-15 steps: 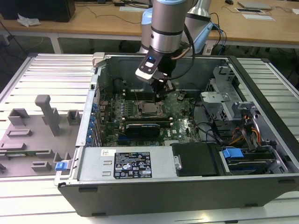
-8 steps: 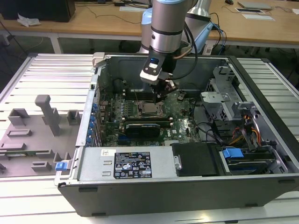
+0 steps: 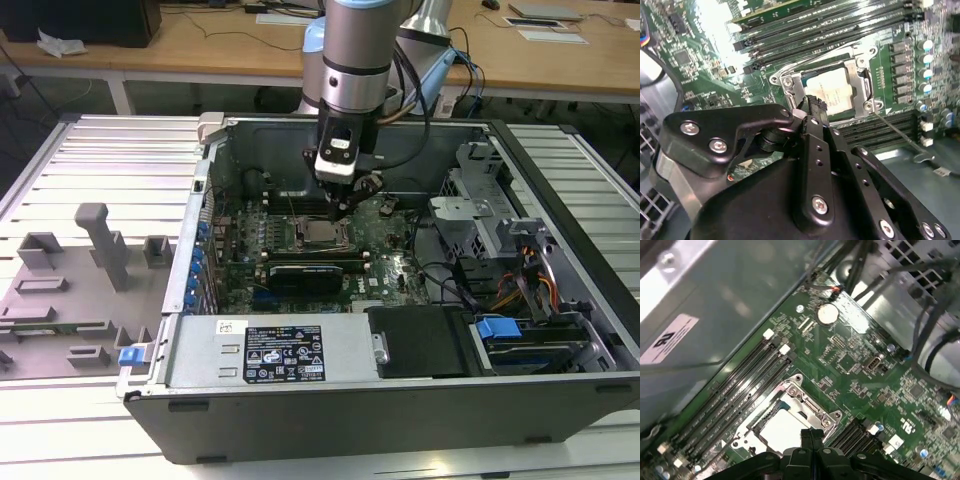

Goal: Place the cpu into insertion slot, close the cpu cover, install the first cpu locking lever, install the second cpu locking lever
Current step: 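Close the cpu cover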

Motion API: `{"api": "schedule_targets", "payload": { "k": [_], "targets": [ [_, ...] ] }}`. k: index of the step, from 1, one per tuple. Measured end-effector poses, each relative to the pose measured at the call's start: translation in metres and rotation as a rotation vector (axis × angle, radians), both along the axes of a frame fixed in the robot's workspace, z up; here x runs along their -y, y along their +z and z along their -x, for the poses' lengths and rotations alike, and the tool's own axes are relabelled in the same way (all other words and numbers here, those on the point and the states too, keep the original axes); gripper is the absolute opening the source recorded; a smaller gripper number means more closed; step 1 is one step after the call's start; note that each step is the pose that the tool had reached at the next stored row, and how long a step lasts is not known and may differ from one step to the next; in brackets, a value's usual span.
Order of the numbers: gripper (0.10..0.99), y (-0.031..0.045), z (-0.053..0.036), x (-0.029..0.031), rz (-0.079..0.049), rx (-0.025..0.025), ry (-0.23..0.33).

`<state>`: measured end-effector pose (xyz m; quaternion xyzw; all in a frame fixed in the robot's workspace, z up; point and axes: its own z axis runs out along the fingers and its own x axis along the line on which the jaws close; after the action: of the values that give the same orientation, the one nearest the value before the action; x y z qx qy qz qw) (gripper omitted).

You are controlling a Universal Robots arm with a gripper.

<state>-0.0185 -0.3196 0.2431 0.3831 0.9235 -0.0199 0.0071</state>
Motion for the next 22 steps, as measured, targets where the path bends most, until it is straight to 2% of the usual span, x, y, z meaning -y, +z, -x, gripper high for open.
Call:
{"api": "schedule_targets", "payload": {
  "k": [1, 4, 10, 16, 22],
  "targets": [
    [0.106, 0.0000, 0.0000, 0.0000, 0.000, 0.0000, 0.015],
    [0.106, 0.0000, 0.0000, 0.0000, 0.001, 0.0000, 0.119],
    [0.106, -0.0001, 0.0000, 0.0000, 0.002, 0.0001, 0.235],
    [0.106, 0.0000, 0.0000, 0.0000, 0.003, 0.0002, 0.446],
    [0.106, -0.0001, 0.0000, 0.0000, 0.003, 0.0003, 0.569]
  ]
}}
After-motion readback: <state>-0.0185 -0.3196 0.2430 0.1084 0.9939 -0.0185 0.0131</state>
